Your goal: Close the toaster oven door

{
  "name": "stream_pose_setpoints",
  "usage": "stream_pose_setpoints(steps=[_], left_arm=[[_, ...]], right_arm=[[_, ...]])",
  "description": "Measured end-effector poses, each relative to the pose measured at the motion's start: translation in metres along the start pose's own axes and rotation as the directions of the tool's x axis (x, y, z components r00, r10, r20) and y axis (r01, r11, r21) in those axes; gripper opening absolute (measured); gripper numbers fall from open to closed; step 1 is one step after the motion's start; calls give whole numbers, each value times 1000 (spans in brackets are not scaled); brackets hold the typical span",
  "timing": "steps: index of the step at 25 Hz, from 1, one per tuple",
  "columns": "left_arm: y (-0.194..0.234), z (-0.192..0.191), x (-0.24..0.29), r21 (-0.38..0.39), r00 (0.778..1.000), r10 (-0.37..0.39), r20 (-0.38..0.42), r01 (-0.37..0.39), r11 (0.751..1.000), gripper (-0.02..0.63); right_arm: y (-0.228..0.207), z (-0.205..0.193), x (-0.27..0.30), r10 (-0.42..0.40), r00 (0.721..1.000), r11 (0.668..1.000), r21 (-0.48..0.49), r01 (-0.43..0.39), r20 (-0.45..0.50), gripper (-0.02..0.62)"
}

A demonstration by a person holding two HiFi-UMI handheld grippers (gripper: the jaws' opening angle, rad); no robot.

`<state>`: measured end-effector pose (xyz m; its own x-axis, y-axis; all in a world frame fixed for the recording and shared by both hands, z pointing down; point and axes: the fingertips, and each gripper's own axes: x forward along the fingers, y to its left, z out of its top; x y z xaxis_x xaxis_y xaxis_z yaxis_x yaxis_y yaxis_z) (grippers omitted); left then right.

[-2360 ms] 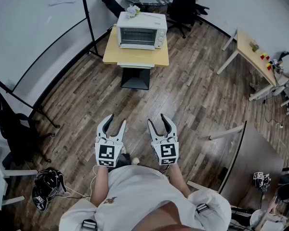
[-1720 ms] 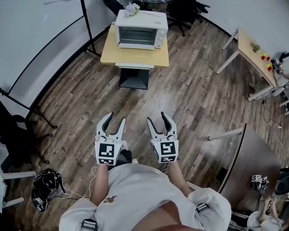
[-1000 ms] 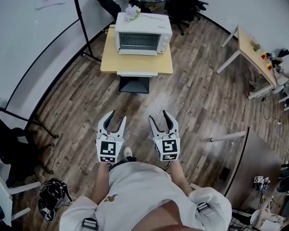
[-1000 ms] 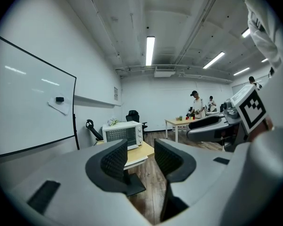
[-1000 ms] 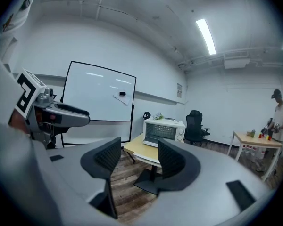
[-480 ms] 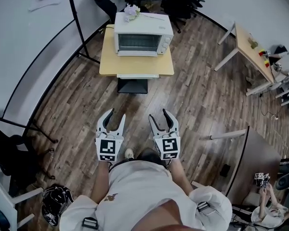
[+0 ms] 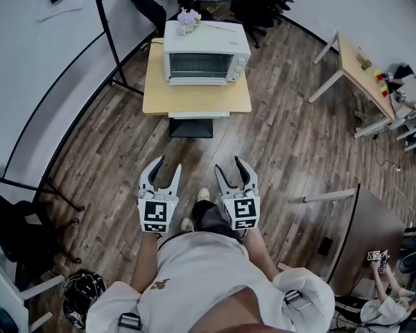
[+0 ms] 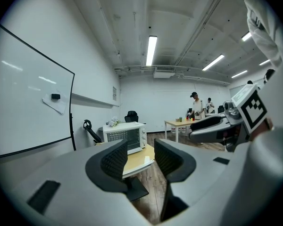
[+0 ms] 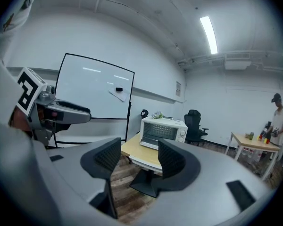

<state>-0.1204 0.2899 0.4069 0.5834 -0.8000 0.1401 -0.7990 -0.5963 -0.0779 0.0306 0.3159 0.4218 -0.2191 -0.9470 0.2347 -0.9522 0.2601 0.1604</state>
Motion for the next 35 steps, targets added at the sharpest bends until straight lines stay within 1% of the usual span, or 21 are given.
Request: stream_pose_setpoints(steps=[6, 19, 27, 35], left_arm=[[11, -1, 21, -1, 1000, 10, -4, -10, 1000, 192], [31, 2, 82, -6, 1000, 21, -21, -21, 1000, 193], [36, 14, 125, -4, 999, 42, -22, -42, 999, 196], [40, 30, 162, 9, 996, 83, -24, -83, 996, 198]], right_arm=[[-13, 3, 21, -2, 1000, 1000, 2, 2, 8, 258], [-47, 5, 75, 15, 1000, 1000, 7, -15, -9, 259], [-76, 11, 107, 42, 999, 999, 11, -42, -3, 259], [-107, 20, 139, 85, 996, 996, 15, -85, 14, 259]])
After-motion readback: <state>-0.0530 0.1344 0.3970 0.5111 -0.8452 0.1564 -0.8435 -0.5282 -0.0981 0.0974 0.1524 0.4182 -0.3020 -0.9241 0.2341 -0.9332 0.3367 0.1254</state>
